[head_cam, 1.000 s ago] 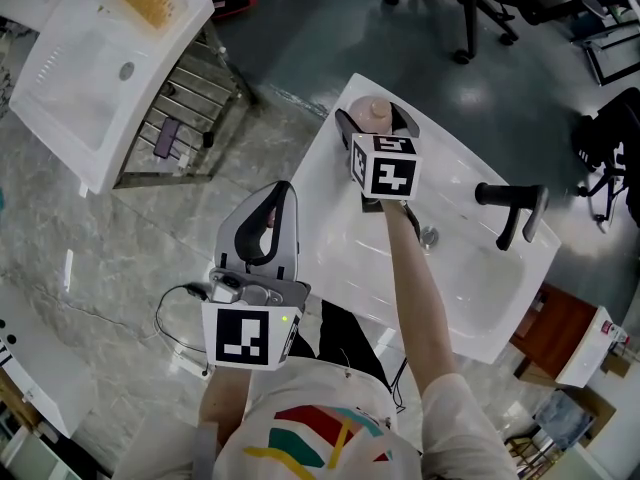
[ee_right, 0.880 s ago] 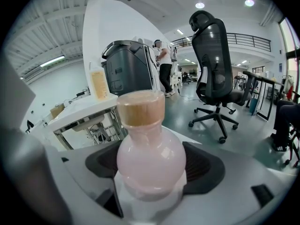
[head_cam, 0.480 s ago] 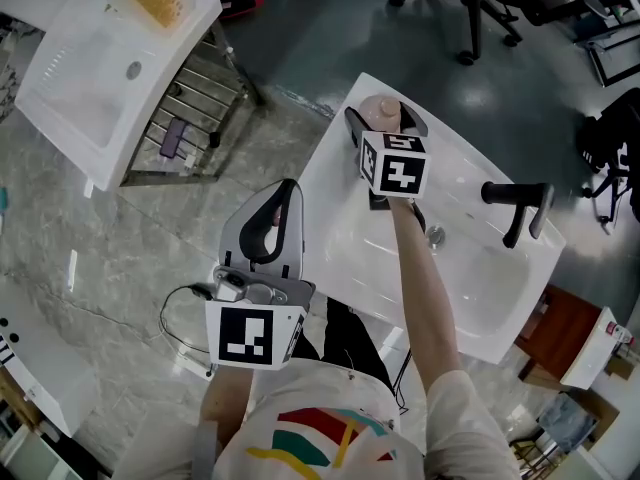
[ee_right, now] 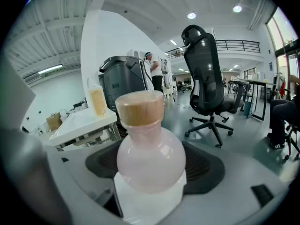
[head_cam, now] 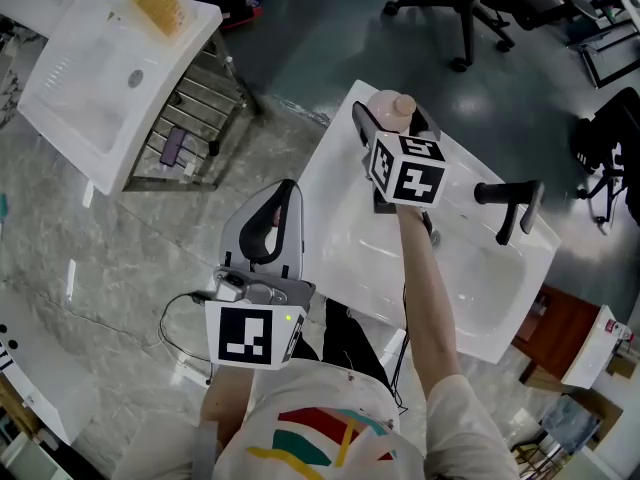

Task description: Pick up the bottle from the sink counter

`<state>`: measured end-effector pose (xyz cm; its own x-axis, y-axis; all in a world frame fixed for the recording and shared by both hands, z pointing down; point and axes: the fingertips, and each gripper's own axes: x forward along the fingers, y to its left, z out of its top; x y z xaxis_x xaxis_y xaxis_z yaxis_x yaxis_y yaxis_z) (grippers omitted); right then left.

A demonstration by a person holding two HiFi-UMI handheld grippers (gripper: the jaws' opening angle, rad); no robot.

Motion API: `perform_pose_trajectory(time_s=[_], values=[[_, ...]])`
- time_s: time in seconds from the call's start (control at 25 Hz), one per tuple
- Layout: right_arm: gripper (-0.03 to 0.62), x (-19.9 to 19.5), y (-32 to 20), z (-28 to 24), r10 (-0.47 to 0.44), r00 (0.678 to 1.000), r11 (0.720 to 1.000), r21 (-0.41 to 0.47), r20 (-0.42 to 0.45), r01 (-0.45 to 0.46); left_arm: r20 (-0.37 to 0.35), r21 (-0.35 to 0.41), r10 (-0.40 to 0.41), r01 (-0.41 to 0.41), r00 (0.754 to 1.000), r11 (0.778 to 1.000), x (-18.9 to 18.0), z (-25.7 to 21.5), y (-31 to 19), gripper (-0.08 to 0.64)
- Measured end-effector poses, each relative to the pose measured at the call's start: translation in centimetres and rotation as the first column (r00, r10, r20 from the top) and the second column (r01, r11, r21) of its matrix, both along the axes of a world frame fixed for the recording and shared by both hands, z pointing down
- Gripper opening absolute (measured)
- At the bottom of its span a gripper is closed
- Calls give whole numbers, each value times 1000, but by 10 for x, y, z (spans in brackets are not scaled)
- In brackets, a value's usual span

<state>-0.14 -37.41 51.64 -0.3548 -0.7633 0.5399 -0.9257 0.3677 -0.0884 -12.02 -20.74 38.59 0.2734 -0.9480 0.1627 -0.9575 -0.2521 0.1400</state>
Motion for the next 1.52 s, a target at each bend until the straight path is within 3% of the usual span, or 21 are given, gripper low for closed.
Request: perform_pose_trajectory(time_s=[0.36, 0.8, 1.12, 1.52], values=[[387, 11, 35, -86, -3, 999, 994, 113, 47, -2, -6, 75, 11, -11, 1000, 997, 11, -35, 0, 18], [387, 35, 111, -183, -7, 998, 963, 268, 64, -10, -1, 180, 54, -53, 999, 982, 34, -82, 5, 18], [387, 62, 170, -227, 36, 999, 934, 355, 22, -42, 8, 230, 86, -86, 996, 969, 50, -114, 17, 18], [387, 90, 223, -253, 114, 992, 898, 422, 59, -128, 46, 268, 168, -175, 985, 948, 86, -137, 37, 18]])
